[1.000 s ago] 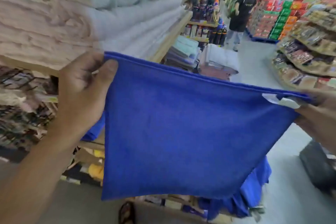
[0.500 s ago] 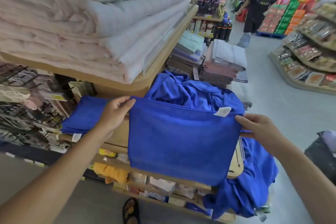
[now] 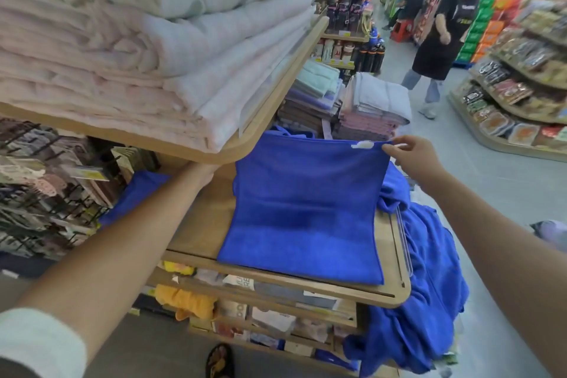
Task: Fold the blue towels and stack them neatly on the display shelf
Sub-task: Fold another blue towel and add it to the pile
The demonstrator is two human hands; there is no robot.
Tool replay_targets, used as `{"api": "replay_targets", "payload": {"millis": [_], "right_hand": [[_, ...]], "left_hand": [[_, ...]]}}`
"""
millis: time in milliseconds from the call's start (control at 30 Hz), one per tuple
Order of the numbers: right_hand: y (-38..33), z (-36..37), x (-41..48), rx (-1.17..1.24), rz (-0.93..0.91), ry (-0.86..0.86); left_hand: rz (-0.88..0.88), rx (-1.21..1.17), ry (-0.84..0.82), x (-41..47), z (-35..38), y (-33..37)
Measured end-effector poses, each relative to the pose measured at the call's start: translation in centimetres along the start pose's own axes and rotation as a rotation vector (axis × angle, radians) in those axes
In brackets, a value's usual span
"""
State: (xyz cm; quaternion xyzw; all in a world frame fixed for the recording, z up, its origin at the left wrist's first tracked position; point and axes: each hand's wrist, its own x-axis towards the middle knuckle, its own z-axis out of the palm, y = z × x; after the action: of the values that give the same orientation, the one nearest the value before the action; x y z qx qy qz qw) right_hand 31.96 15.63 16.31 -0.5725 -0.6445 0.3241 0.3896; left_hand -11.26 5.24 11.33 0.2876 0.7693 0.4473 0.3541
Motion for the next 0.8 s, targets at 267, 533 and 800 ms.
{"api": "replay_targets", "payload": {"millis": [267,533,800], "right_hand": [[3.7,-1.6,-7.6,-0.069,-0.117,-0.125],[8.6,-1.6,-17.2,-0.485,-0.265,-0.531],[9.4,2.1,-13.2,-0.472,-0.239,-0.319]], "left_hand": [[0.417,-0.018,-0.139,-5.2,-2.0,-2.5],[0.507,0.575,-0.438,-10.3,-4.7,-12.0],[0.643,0.655,-0.279,-8.9,-1.8,-12.2]]}}
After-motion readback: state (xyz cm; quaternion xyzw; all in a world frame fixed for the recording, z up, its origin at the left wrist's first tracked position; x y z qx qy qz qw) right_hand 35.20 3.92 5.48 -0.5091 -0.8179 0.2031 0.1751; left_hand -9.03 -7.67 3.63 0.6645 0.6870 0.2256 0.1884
